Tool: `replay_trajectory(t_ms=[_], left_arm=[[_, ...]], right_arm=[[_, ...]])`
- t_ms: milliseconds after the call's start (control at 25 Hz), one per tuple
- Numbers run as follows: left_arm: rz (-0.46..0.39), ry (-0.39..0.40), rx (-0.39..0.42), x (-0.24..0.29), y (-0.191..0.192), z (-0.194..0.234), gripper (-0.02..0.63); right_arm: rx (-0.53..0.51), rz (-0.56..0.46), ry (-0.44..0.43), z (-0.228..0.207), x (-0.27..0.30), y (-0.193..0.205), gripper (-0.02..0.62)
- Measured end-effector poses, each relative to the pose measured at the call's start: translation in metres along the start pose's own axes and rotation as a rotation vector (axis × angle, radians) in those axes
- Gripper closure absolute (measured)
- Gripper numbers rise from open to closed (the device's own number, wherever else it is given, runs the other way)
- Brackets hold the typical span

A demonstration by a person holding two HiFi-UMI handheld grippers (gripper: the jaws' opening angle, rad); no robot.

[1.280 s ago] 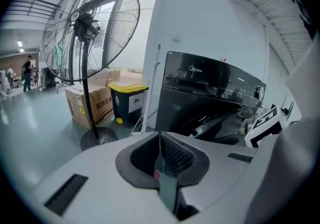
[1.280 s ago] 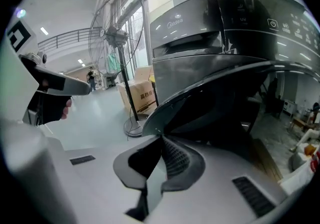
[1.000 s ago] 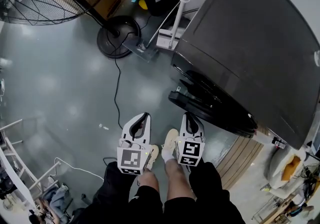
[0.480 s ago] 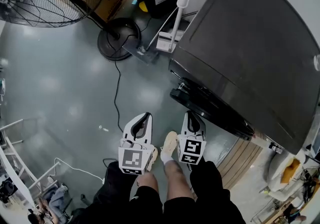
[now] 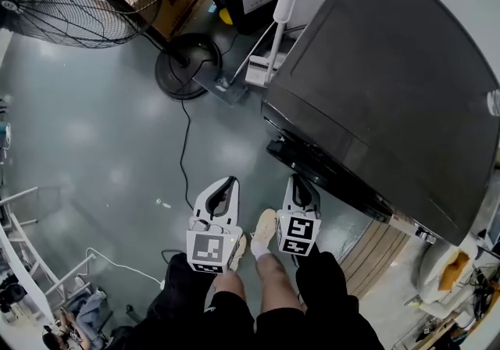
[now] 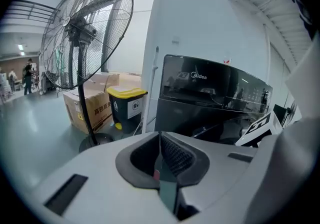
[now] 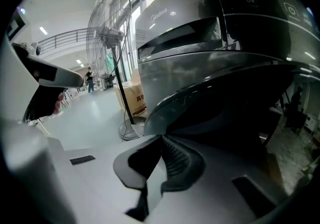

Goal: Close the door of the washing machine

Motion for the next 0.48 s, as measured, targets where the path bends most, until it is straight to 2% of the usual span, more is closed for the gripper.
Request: replay_trajectory(t_ms=[480], left_arm=[[-0.007, -0.001, -0.001, 0.006, -0.0044, 0.0049, 0.575]], right_arm=[[0.059, -0.007, 0.025, 0.0014, 0.0049, -0.0017, 0.58]])
Point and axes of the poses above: the fingertips, and each gripper's own axes: x forward along the fingers, z to its left, y out of its underside, the point moved 2 cm from there along -x, backward along the fingers, and after that the axes turned 8 degrees about x, right-handed, at the moved point
